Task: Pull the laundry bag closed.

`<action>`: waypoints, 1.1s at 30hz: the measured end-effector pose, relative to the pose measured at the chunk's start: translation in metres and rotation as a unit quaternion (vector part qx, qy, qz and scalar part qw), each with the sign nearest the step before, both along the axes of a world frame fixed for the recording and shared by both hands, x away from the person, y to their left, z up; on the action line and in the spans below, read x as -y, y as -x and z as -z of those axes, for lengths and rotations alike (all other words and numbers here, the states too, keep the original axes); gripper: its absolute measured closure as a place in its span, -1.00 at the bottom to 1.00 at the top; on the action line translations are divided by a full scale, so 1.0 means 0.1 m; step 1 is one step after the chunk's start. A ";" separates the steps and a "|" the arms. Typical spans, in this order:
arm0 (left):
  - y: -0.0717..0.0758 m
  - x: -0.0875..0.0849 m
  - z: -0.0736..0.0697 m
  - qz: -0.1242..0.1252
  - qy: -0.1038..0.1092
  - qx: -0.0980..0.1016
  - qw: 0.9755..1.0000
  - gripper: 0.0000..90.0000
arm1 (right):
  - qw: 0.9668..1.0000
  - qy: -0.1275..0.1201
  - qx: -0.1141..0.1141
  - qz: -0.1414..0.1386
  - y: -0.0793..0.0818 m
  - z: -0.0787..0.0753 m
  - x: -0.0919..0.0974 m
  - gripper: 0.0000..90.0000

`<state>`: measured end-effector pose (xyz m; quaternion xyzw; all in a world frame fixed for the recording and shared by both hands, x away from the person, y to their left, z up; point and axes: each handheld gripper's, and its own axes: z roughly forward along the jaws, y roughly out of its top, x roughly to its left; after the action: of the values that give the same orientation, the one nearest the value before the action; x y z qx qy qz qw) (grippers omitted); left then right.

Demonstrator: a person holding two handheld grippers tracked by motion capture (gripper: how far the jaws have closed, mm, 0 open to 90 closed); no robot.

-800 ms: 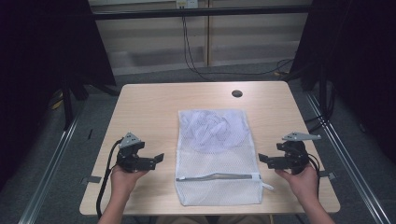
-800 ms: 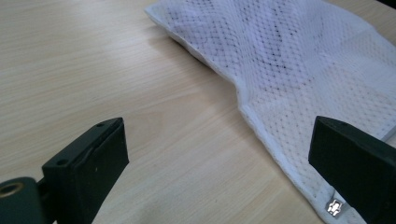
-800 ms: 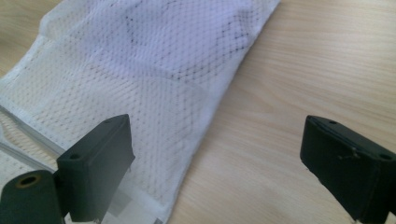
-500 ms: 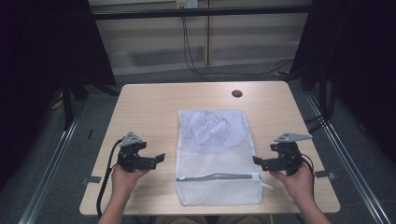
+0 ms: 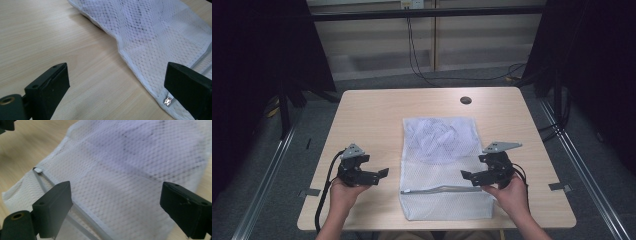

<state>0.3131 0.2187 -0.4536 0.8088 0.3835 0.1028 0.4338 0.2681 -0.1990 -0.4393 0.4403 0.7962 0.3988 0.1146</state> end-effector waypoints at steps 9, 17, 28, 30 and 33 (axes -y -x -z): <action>-0.02 0.00 0.01 0.008 0.006 -0.006 1.000 -0.86 | 1.000 -0.010 -0.018 -0.019 -0.04 0.02 -0.27 -0.77; -0.01 -0.01 0.00 0.007 0.008 -0.006 1.000 -0.86 | 0.999 -0.021 -0.031 -0.031 -0.08 0.03 -0.46 -0.76; -0.01 -0.04 -0.01 0.006 0.011 -0.010 1.000 -0.88 | 0.998 -0.023 -0.047 -0.046 -0.13 0.07 -0.73 -0.73; -0.01 -0.04 -0.01 0.007 0.011 -0.010 1.000 -0.87 | 0.997 -0.024 -0.049 -0.047 -0.13 0.07 -0.75 -0.73; -0.01 -0.04 -0.01 0.006 0.011 -0.009 1.000 -0.87 | 0.997 -0.024 -0.052 -0.055 -0.15 0.08 -0.81 -0.70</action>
<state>0.3136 0.2230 -0.4523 0.8070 0.3839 0.0886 0.4399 0.2826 -0.1179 -0.4477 0.4187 0.8143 0.3998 0.0408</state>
